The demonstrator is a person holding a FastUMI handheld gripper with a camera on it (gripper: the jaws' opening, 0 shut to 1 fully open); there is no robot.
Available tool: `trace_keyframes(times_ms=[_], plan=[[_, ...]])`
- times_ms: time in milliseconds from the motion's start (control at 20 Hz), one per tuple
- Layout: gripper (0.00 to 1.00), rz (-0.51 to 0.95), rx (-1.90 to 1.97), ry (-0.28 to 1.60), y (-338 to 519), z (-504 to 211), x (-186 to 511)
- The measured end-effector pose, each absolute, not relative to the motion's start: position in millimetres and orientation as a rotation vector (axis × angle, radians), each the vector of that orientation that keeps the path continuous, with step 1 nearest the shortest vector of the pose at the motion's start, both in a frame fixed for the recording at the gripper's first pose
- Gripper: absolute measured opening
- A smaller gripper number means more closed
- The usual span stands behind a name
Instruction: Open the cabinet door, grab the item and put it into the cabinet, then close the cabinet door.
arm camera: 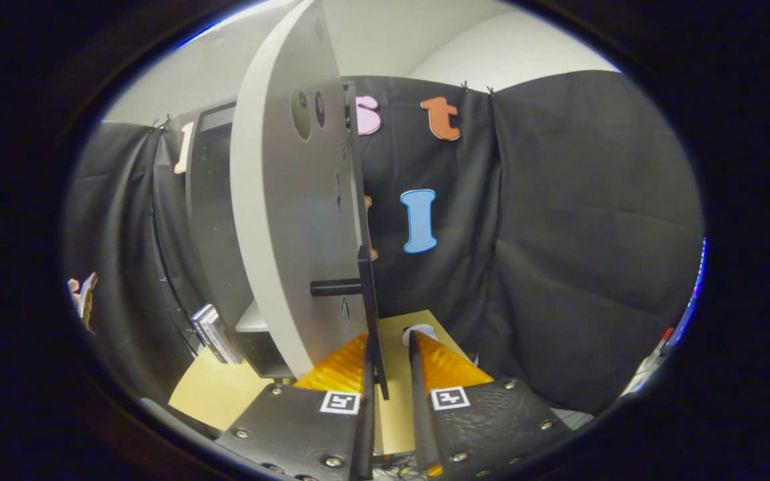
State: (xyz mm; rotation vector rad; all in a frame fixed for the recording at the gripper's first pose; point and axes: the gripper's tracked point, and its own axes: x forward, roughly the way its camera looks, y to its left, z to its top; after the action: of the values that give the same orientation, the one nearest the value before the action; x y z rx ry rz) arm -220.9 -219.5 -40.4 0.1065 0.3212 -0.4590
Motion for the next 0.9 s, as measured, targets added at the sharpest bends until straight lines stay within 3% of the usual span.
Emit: trace_keyframes(times_ms=[150, 550, 900], plan=[[0.31, -0.476, 0.083, 0.362, -223, -48, -238], [0.31, -0.678, 0.021, 0.243, -233, -17, -268], [0.31, -0.591, -0.004, 0.240, -179, -19, -247]])
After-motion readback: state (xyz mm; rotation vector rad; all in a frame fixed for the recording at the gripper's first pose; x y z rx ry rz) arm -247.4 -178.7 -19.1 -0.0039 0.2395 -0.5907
